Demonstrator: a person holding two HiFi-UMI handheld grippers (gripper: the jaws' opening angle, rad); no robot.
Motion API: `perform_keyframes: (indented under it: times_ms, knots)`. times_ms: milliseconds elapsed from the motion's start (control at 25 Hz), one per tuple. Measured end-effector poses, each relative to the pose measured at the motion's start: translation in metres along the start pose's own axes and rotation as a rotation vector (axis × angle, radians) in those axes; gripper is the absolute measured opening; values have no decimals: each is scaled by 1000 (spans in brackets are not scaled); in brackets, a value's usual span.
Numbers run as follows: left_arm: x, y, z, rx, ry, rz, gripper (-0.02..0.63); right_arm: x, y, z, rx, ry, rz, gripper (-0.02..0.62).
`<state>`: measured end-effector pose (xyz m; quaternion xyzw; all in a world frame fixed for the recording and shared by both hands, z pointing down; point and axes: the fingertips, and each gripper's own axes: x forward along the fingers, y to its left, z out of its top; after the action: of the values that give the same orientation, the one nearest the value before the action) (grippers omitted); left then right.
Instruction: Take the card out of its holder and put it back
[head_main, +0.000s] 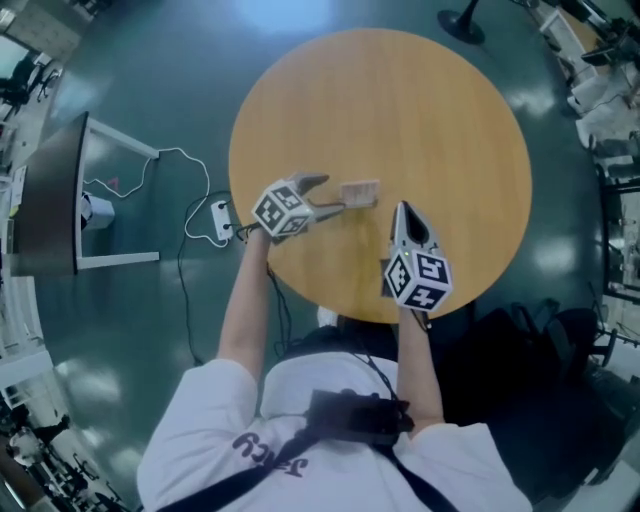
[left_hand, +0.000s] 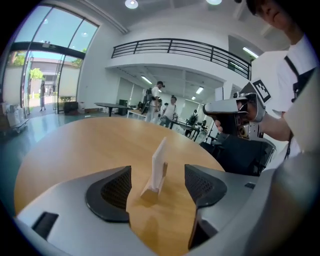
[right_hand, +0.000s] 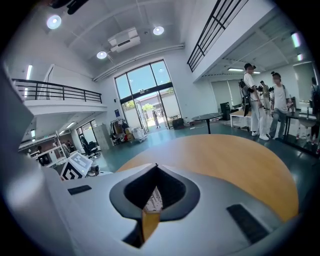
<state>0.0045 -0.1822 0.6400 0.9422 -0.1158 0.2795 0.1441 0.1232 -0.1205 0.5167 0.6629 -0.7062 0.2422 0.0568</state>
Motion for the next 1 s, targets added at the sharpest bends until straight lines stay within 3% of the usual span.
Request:
perform_keyframes:
  times_ms: [120, 400, 640, 840, 1000]
  knots:
    - [-24, -8, 2, -61, -65, 31, 336, -9, 14, 5, -23, -25, 7, 21]
    - [-97, -35, 55, -161, -379, 186, 336, -36, 55, 20, -58, -116, 46, 21]
    - [-149, -65, 100, -87, -468, 359, 308, -53, 87, 50, -71, -198, 95, 21]
    - [-175, -88, 135, -42, -555, 445, 198, -65, 105, 65, -115, -235, 126, 21]
    - [-177, -95, 151, -30, -567, 525, 90, -68, 110, 81, -145, -259, 147, 21]
